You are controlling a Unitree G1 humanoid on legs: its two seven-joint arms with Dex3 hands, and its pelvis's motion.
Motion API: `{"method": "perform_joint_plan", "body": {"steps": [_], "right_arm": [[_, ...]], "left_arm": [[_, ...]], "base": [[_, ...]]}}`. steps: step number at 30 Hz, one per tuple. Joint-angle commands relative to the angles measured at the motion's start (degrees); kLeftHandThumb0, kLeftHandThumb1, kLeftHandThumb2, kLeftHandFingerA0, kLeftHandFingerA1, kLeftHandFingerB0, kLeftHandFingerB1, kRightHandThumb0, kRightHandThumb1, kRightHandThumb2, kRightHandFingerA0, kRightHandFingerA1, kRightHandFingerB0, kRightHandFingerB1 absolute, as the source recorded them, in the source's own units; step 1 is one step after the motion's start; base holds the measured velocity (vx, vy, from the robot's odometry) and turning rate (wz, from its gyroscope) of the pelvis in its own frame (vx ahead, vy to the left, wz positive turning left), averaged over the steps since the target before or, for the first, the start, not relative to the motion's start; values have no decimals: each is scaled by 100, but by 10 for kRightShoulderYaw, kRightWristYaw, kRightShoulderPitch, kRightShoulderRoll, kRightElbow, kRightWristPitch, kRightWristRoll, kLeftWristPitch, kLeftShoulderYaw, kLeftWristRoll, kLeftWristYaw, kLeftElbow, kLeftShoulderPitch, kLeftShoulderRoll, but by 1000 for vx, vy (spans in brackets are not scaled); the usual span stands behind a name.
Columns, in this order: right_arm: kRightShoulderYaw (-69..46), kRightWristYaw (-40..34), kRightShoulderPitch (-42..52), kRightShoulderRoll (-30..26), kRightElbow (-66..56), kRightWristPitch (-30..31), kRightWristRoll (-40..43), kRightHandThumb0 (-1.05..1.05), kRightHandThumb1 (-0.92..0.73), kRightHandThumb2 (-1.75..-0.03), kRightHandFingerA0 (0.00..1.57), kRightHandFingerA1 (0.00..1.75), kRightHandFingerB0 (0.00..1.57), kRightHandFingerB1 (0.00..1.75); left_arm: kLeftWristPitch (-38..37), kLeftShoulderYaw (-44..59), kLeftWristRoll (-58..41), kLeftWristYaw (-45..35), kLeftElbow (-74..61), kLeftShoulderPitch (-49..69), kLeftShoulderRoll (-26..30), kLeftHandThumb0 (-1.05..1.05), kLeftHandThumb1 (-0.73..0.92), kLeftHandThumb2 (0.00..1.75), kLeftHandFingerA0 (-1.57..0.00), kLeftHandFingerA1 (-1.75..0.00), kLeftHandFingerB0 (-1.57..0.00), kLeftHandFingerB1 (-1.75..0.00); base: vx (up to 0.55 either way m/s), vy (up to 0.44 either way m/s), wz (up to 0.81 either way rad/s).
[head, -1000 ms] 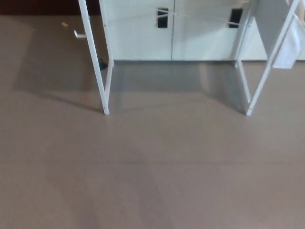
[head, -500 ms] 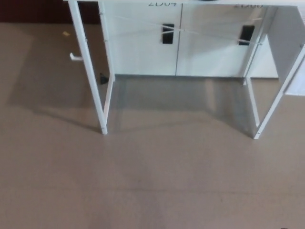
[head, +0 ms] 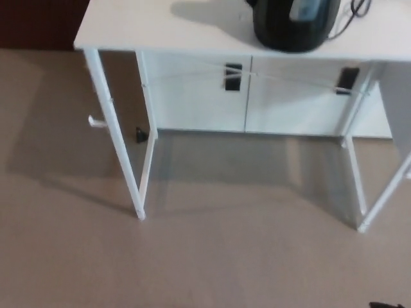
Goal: The robot walk towards a table in front and uses its left hand to pick up the pot from the base and places it on the table
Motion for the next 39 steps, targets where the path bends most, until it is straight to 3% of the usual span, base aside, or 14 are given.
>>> {"method": "perform_joint_plan", "body": {"steps": [1,21,39], "right_arm": [[1,-6,2,-11,-4,18,-7,-13,-51,-92,31,56,11,47],[6,-6,-18,-14,-15,31,-5,-14,-51,-92,31,57,11,47],[13,-10,-43,-8,-23,50,-13,-14,-50,-91,33,58,12,48]], "left_arm": [[0,-2,1,5,7,-8,7,0,40,86,-32,-56,-18,-49],[-12,0,1,9,25,-27,12,-1,39,85,-35,-57,-20,-50],[-9,8,-7,6,3,-27,12,0,39,85,-34,-57,-22,-51]], "base": [[338,-313,48],[270,64,-1],[201,-130,7]]}}
